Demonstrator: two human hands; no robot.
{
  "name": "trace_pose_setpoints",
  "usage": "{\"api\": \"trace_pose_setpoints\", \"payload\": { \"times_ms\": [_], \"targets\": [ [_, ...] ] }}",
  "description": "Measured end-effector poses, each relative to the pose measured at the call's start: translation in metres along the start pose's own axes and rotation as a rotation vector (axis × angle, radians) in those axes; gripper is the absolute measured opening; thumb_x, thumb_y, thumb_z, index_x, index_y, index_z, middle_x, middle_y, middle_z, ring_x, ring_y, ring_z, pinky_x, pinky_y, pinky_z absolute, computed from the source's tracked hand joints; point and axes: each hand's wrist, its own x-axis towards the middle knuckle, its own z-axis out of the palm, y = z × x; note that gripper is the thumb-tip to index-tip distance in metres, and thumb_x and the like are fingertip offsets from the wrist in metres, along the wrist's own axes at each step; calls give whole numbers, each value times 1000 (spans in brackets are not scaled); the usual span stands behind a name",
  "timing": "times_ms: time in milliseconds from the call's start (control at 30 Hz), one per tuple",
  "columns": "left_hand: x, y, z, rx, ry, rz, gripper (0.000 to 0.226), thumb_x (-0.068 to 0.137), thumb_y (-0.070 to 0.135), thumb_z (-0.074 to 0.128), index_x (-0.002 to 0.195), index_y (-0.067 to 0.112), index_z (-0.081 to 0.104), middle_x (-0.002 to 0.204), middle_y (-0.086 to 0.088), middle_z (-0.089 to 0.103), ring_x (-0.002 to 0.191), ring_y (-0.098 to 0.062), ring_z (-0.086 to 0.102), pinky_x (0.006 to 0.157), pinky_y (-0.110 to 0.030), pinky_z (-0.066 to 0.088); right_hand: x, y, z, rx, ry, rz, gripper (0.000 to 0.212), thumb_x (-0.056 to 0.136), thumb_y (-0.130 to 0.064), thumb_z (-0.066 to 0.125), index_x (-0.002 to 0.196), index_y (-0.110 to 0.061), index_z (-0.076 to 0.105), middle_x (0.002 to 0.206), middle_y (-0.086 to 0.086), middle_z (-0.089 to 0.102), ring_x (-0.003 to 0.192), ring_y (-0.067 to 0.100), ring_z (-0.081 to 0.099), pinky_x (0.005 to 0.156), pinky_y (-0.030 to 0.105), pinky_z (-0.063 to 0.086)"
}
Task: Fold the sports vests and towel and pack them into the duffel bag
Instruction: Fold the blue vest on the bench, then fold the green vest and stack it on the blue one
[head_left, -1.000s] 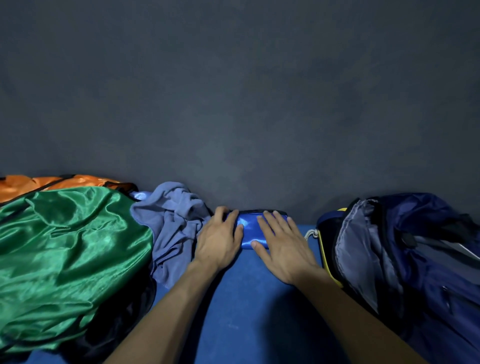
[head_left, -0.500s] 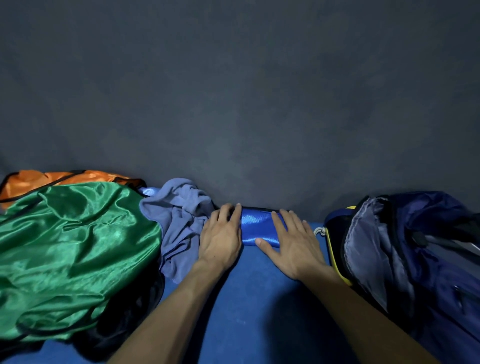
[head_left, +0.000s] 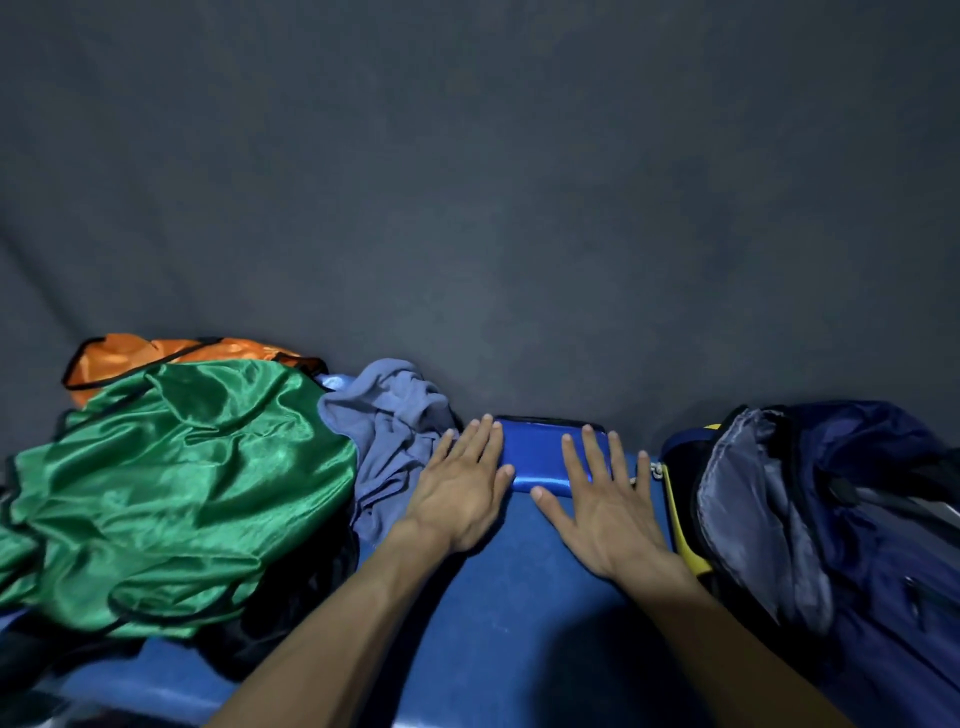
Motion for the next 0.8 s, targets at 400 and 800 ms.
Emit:
{"api": "trace_pose_setpoints", "payload": {
  "times_ms": [400, 800],
  "targets": [
    [-131, -107, -129, 82, 264, -459, 66, 73, 61, 77, 128, 30, 59, 137, -6, 49, 126, -36, 46, 103, -47, 40, -62, -87, -52, 377, 155, -266, 82, 93, -69, 14, 157, -21, 33, 153, -1, 47, 142, 18, 38, 119, 39, 28],
    [-188, -104, -147, -22, 925, -351, 19, 97, 37, 63, 99, 22, 75, 93, 0, 73, 85, -29, 66, 69, -35, 47, -119, -124, -73, 628, 92, -314, 51, 104, -51, 41, 150, -27, 44, 149, -11, 50, 136, 3, 43, 111, 21, 32]
  ]
}}
